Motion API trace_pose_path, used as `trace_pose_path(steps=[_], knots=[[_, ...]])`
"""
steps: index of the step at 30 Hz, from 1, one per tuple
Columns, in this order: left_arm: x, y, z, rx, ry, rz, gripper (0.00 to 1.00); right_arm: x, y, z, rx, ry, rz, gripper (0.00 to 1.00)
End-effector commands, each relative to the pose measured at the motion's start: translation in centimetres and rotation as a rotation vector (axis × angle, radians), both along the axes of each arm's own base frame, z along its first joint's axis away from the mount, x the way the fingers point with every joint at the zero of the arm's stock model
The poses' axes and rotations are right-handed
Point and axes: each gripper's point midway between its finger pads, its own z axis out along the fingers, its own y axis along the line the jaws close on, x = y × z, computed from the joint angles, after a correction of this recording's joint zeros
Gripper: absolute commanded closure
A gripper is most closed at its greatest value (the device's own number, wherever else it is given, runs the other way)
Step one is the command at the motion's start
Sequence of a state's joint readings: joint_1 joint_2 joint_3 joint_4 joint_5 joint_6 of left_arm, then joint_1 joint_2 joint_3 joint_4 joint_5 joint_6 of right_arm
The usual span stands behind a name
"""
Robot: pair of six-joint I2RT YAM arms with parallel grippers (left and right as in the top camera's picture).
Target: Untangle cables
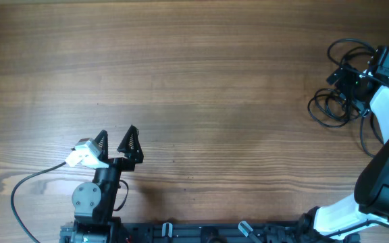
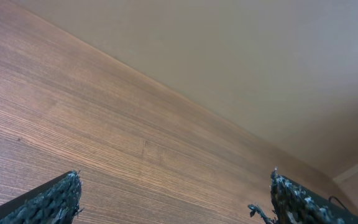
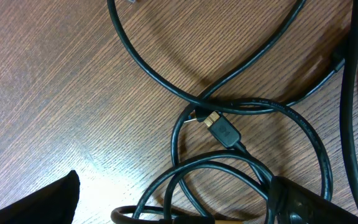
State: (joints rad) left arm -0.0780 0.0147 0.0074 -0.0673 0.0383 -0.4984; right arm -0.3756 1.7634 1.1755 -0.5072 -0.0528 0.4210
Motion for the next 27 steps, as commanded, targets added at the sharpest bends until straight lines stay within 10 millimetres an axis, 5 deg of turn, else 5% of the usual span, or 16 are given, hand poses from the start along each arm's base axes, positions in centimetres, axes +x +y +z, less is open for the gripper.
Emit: trace_pose_path(steps=[1, 22, 27], knots=[[0.0, 0.1, -0.1, 0.02, -0.002, 0.004, 0.0, 0.0, 0.4, -0.2, 0.012, 0.0, 0.009, 0.01], [0.0, 0.1, -0.1, 0.02, -0.002, 0.004, 0.0, 0.6, -1.0, -0.2, -0.013, -0.05, -0.017, 0.0], [0.0, 0.1, -0.1, 0.02, -0.002, 0.004, 0.0, -0.7, 0.5, -1.4, -0.048, -0.142, 0.006, 0.0]])
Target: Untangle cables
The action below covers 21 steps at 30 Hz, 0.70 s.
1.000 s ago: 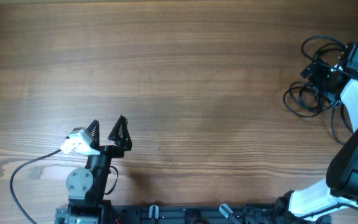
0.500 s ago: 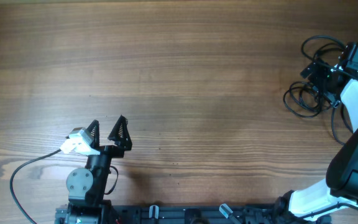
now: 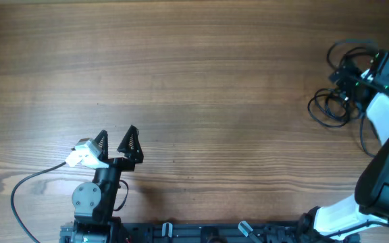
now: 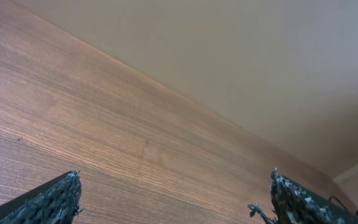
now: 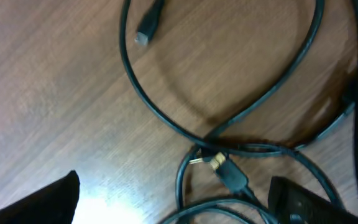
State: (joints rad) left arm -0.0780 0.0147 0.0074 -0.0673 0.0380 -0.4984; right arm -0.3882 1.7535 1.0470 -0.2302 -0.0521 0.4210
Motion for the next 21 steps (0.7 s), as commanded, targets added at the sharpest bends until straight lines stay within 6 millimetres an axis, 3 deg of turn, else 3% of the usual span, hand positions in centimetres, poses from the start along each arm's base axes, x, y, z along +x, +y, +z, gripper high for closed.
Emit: trace_pose_path(steps=[1, 4, 8, 11, 13, 15, 21], knots=[[0.0, 0.1, -0.1, 0.02, -0.002, 0.004, 0.0, -3.1, 2.5, -1.0, 0.013, 0.014, 0.031, 0.0], [0.0, 0.1, -0.1, 0.02, -0.002, 0.003, 0.0, -5.2, 5.1, -0.9, 0.013, 0.014, 0.074, 0.0], [0.0, 0.1, -0.1, 0.02, -0.002, 0.003, 0.0, -6.0, 8.2, 2.2, -0.016, -0.071, 0.152, 0.0], [0.0, 0.1, -0.1, 0.02, -0.002, 0.003, 0.0, -5.7, 10.3, 6.0, -0.046, -0.182, 0.21, 0.0], [0.0, 0.1, -0.1, 0.02, -0.002, 0.003, 0.0, -6.3, 11.9, 9.8, -0.074, -0.296, 0.252, 0.0], [0.0, 0.1, -0.1, 0.02, -0.002, 0.003, 0.0, -7.9, 13.5, 14.1, -0.104, -0.443, 0.29, 0.0], [0.0, 0.1, -0.1, 0.02, -0.002, 0.003, 0.0, -13.3, 16.7, 21.7, -0.138, -0.722, 0.374, 0.0]])
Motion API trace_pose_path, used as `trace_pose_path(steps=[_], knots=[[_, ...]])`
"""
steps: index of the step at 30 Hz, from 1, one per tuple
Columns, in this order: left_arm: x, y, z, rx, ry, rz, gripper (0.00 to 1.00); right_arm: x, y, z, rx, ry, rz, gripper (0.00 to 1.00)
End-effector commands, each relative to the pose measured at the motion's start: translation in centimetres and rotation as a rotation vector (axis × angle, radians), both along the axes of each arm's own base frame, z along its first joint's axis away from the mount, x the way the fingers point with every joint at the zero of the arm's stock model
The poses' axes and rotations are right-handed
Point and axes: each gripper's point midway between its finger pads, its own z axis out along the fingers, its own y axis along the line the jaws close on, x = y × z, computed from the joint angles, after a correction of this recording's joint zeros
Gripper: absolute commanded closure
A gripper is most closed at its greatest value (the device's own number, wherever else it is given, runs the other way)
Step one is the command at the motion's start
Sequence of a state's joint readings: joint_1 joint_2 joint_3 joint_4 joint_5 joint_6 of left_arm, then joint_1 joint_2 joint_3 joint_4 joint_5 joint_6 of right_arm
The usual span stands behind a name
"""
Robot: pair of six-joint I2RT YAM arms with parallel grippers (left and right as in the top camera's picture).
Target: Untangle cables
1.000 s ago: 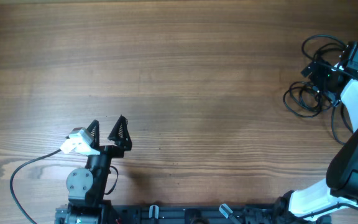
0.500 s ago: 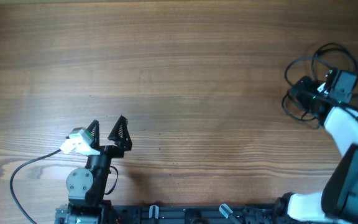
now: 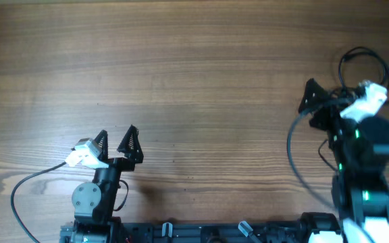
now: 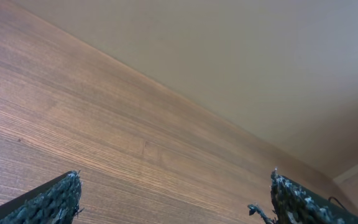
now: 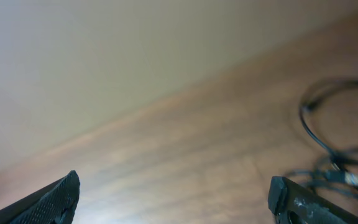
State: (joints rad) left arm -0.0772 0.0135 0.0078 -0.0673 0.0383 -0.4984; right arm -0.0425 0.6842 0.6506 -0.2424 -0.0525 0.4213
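The black cables (image 3: 363,49) lie in a tangle at the table's right edge, partly hidden under my right arm. The blurred right wrist view shows them (image 5: 344,176) low on the right. My right gripper (image 3: 312,106) is open and empty, raised off the table just left of the tangle; its fingertips frame bare wood in the wrist view (image 5: 176,199). My left gripper (image 3: 117,142) rests open at the near left, far from the cables, with nothing between its fingers (image 4: 174,199).
A thin dark lead (image 3: 290,152) curves from my right wrist toward the near edge. Another lead (image 3: 19,185) loops off my left arm at the near left. The wooden table (image 3: 201,74) ends at a beige wall (image 4: 241,56).
My right arm has pulled back from right over the cables to the near right. Its open gripper now stands left of the tangle, and the wrist view shows table and wall. The left arm has not moved.
My right gripper hung open close over the cable tangle at the right edge, with a gold-tipped plug in view. Then it was slightly farther over the same pile. Now it is withdrawn, still open and empty. My left gripper stayed open at the near left throughout.
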Motion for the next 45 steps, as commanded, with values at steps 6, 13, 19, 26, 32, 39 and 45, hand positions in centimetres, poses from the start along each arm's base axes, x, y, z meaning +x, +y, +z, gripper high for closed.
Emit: trace_pose_path(steps=[6, 13, 19, 26, 32, 39, 45], knots=[[0.0, 0.1, -0.1, 0.02, 0.0, 0.003, 0.0, -7.7, 1.8, 4.0, -0.004, -0.235, 0.069, 0.0], [0.0, 0.1, -0.1, 0.02, 0.0, 0.003, 0.0, -7.7, 1.4, -2.6, -0.013, -0.15, 0.032, 0.01], [0.0, 0.1, -0.1, 0.02, 0.0, 0.003, 0.0, -7.1, 1.4, 0.3, -0.063, -0.519, 0.027, 0.0], [0.0, 0.1, -0.1, 0.02, 0.0, 0.003, 0.0, -6.3, 1.8, -1.9, -0.349, -0.576, 0.032, 0.0], [0.0, 0.1, -0.1, 0.02, 0.0, 0.003, 0.0, -5.3, 2.1, -8.4, -0.385, -0.313, 0.106, 0.0], [0.0, 0.1, -0.1, 0.02, 0.0, 0.003, 0.0, -5.3, 2.2, -8.8, -0.409, -0.299, 0.116, 0.0], [0.0, 0.1, -0.1, 0.02, 0.0, 0.003, 0.0, -5.3, 2.3, -8.8, -0.48, -0.301, 0.132, 0.0]])
